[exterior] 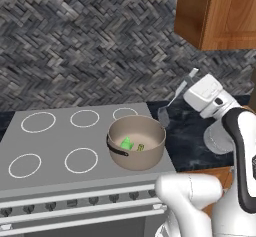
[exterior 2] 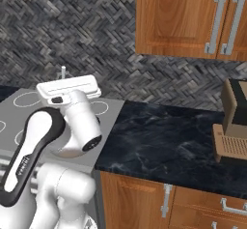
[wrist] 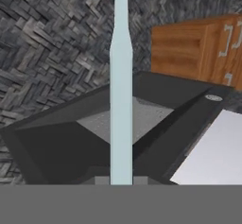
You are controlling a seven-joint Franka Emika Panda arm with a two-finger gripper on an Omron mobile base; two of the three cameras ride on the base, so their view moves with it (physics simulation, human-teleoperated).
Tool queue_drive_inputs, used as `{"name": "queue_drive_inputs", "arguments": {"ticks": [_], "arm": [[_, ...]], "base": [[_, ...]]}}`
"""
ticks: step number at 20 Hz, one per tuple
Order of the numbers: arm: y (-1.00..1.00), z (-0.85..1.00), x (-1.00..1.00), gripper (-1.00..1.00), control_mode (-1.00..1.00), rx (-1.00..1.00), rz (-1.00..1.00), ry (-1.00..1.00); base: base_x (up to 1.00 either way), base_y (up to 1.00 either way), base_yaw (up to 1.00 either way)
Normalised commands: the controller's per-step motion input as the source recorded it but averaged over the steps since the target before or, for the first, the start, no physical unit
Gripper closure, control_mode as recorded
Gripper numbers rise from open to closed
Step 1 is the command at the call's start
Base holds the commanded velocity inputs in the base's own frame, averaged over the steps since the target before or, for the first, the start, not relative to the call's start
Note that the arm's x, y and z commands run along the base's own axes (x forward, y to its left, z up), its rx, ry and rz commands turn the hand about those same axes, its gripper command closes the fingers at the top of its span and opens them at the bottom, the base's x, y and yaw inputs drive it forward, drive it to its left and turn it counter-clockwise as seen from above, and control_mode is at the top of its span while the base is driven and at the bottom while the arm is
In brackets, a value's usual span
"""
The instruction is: Put the broccoli and corn in the pot. Retrieve the spatula and lightly stir the vegetables in the pot.
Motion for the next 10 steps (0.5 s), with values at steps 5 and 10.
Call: {"name": "queue_drive_inputs", "arguments": {"ticks": [5,10], "arm": [[0.0,-0.3,0.23,1.0,-1.0,-0.01,0.0,0.0],[0.0,-0.44,0.2,1.0,-1.0,-0.06,0.0,0.0]], "base": [[0.0,0.0,0.0],[0.0,0.0,0.0]]}}
